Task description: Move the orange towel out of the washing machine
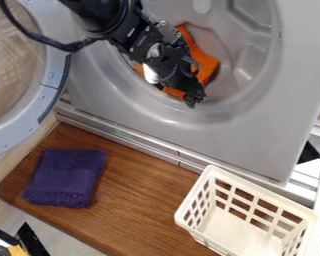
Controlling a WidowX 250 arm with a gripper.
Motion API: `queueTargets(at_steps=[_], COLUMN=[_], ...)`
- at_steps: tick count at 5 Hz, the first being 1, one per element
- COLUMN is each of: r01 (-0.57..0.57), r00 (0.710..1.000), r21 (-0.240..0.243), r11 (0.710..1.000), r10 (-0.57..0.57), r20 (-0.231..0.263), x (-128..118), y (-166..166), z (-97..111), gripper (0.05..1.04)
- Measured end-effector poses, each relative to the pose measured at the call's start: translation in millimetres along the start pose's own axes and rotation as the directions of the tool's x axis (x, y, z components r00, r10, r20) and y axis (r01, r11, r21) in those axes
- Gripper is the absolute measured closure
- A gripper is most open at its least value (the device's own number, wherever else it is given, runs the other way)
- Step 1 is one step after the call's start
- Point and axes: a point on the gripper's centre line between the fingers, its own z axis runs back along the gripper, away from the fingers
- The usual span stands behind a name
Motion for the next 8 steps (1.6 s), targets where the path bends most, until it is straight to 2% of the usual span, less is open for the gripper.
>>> queueTargets(at_steps=[1, 3, 4, 5, 8], r01=[0.006, 0.018, 0.009, 0.009, 0.02], r00=[1.0, 1.0, 1.0, 1.0, 0.999], r21=[0.0, -0.007, -0.003, 0.004, 0.012], r11=[1.0, 1.0, 1.0, 1.0, 1.0], r10=[-0.006, -0.018, -0.009, -0.009, -0.019], r20=[-0.015, -0.004, -0.004, -0.011, -0.031], x=[-2, 0, 0, -1, -3], y=[5, 4, 5, 6, 6], z=[-10, -24, -25, -25, -21], gripper=[0.119, 0.706, 0.923, 1.018, 1.029])
